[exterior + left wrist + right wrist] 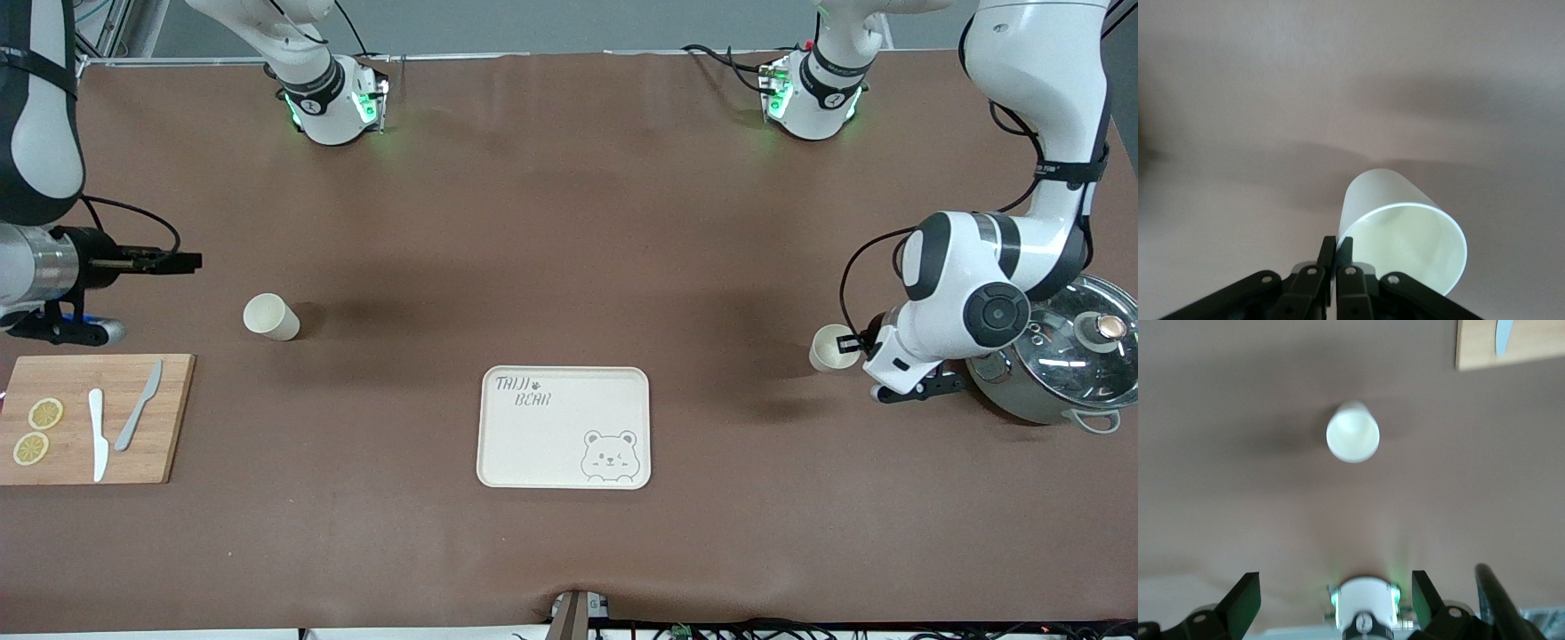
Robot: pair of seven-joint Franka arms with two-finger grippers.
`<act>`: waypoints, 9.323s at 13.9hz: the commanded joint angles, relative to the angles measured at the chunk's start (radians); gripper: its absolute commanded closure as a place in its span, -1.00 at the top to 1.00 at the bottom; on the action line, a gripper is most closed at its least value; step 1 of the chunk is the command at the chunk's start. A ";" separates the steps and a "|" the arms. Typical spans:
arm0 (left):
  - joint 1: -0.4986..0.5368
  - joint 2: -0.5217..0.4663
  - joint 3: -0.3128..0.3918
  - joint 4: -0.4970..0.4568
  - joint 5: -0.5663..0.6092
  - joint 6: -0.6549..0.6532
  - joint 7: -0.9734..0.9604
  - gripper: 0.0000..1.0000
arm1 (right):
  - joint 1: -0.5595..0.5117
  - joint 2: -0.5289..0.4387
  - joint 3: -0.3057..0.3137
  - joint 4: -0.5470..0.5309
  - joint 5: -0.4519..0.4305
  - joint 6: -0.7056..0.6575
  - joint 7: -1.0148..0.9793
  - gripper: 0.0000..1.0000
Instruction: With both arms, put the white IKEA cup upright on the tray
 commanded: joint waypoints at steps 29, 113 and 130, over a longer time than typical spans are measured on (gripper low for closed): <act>-0.449 0.435 0.002 0.579 -0.138 0.097 -0.894 -1.00 | -0.122 -0.070 0.003 -0.676 -0.022 0.742 -0.090 -0.04; 0.012 -0.545 0.026 0.175 -0.041 -0.554 0.114 1.00 | 0.105 -0.336 0.001 -0.153 0.110 0.142 0.181 1.00; 0.015 -0.576 -0.008 0.172 -0.041 -0.528 0.118 1.00 | 0.033 -0.329 0.001 -0.092 -0.036 0.112 -0.233 1.00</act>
